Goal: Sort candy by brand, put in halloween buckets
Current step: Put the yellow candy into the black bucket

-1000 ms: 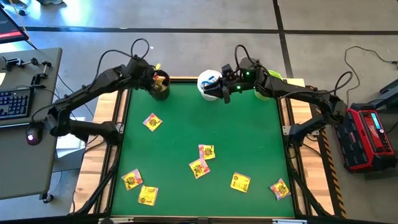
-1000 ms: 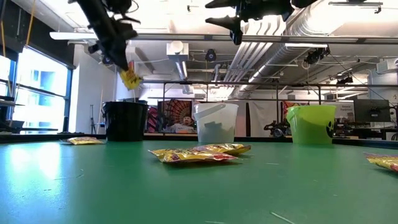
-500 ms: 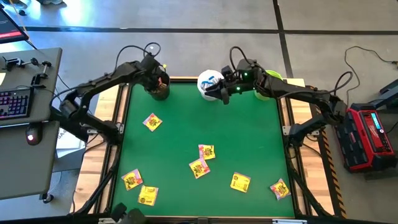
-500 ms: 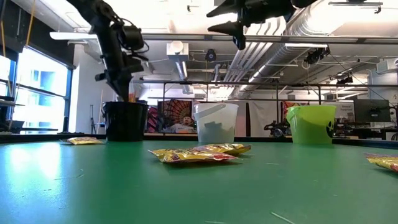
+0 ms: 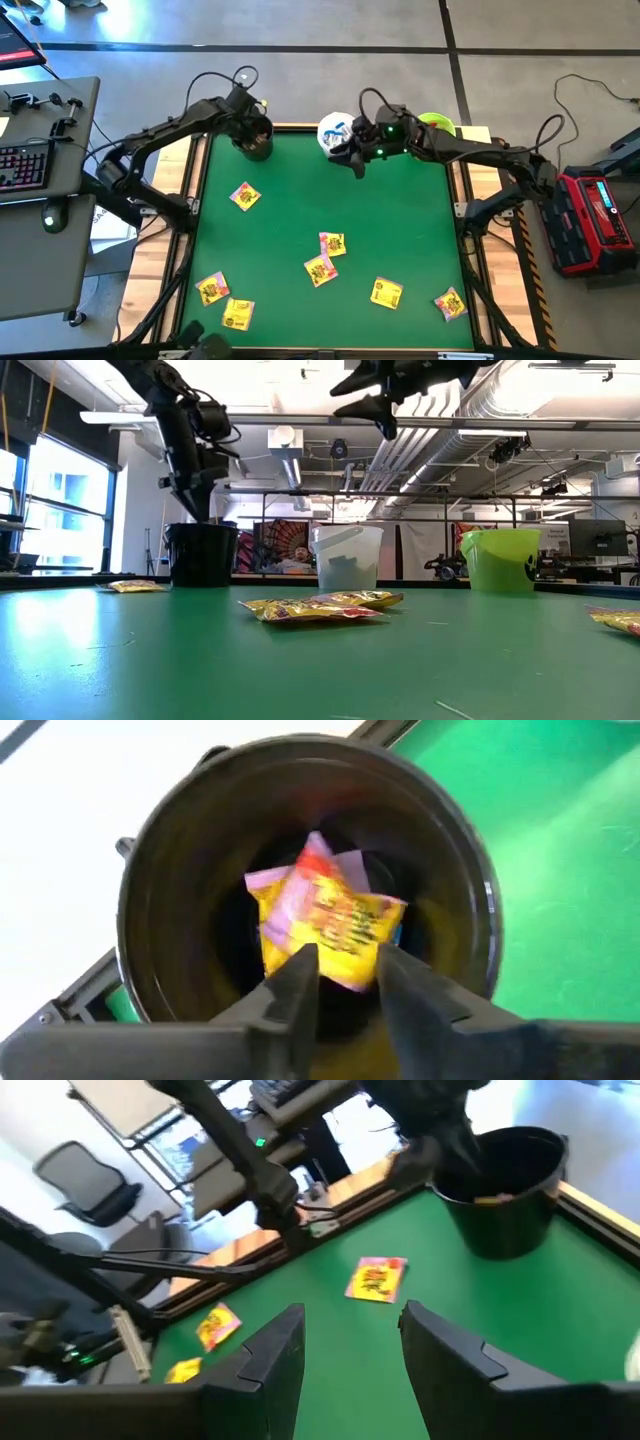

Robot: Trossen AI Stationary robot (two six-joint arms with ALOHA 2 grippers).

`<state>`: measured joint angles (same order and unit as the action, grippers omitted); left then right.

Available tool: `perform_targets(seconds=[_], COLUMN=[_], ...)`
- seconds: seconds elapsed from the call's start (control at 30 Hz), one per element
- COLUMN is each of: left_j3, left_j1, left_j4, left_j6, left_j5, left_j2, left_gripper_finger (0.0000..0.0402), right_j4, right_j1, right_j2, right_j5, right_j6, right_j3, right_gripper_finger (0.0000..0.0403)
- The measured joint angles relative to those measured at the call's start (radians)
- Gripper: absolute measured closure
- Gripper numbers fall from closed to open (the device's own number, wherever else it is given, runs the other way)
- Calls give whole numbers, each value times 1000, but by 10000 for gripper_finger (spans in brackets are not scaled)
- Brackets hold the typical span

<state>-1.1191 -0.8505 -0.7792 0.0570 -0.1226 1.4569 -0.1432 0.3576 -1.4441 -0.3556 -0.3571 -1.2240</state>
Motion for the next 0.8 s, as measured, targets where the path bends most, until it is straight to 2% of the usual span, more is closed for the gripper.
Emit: perform_targets(seconds=[0.13,0.4,0.57,0.7,0.8], left_j3=[0,0,0,0,0], left_j1=[1,118,264,421,555], left_j4=[-5,-48,-145,-245,-317], left_j6=[10,117,132,102,36], left_j5=[44,303,390,483,492], left_j2=[-49,-217,-296,-339,-357], left_gripper_finger=[276,265,266,266,266], right_j4=[-34,-98,-113,-141,-160], right_j1=[0,0,9,10,9], right_j2=[0,0,0,0,0], right_j5=[21,22,19,16,16], right_j6=[2,103,155,181,209], right_j3=[0,0,0,0,0], right_gripper_finger=[249,249,249,249,249])
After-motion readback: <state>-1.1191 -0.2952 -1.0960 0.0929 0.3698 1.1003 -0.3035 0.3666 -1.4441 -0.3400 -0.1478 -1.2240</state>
